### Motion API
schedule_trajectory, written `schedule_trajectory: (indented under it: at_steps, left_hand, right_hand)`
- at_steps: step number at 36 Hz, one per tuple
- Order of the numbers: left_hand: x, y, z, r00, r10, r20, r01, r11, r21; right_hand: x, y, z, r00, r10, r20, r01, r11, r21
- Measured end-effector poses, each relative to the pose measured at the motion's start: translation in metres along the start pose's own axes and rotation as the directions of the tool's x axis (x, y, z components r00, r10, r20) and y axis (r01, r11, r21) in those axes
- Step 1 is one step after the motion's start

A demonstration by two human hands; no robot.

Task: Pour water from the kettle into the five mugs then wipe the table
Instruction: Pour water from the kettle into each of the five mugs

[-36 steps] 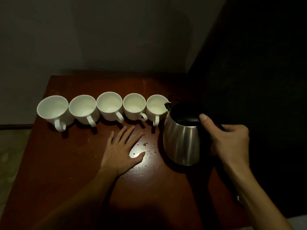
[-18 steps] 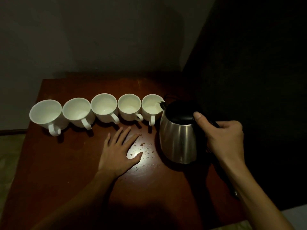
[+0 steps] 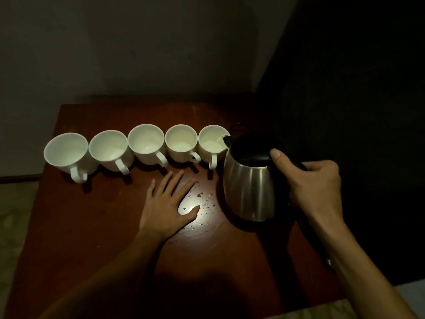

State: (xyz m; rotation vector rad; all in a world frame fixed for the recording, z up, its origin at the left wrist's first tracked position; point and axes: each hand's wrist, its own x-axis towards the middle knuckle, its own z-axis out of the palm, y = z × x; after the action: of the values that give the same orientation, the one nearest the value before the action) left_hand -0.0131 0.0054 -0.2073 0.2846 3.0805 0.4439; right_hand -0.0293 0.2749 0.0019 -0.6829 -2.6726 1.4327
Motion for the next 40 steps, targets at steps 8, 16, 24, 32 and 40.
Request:
schedule_trajectory:
  at_steps: [8, 16, 24, 32, 40]
  left_hand:
    - [-0.0008, 0.0007, -0.0008, 1.000, 0.003, -0.017, -0.003, 1.000, -0.021]
    - [-0.0005, 0.0005, -0.0001, 1.000, 0.004, -0.018, -0.004, 1.000, -0.016]
    - [-0.0007, 0.0003, -0.0016, 1.000, -0.005, -0.006, 0.005, 1.000, -0.019]
    - [-0.0003, -0.0003, -0.0017, 1.000, -0.004, 0.005, 0.004, 1.000, -0.014]
    - [0.0005, 0.0003, -0.0018, 1.000, -0.011, 0.020, 0.010, 1.000, 0.007]
  right_hand:
    - [-0.0004, -0.0006, -0.0017, 1.000, -0.010, 0.020, 0.009, 1.000, 0.007]
    - [0.0007, -0.0015, -0.0024, 0.999, -0.024, 0.027, 0.024, 1.000, 0.010]
    - [0.0031, -0.0002, -0.0016, 1.000, -0.023, 0.016, 0.023, 1.000, 0.003]
    - [0.0040, 0.0004, -0.0032, 1.000, -0.011, 0.020, 0.011, 1.000, 0.019]
    - [0.0039, -0.0003, -0.0063, 1.000, -0.004, 0.026, 0.003, 1.000, 0.025]
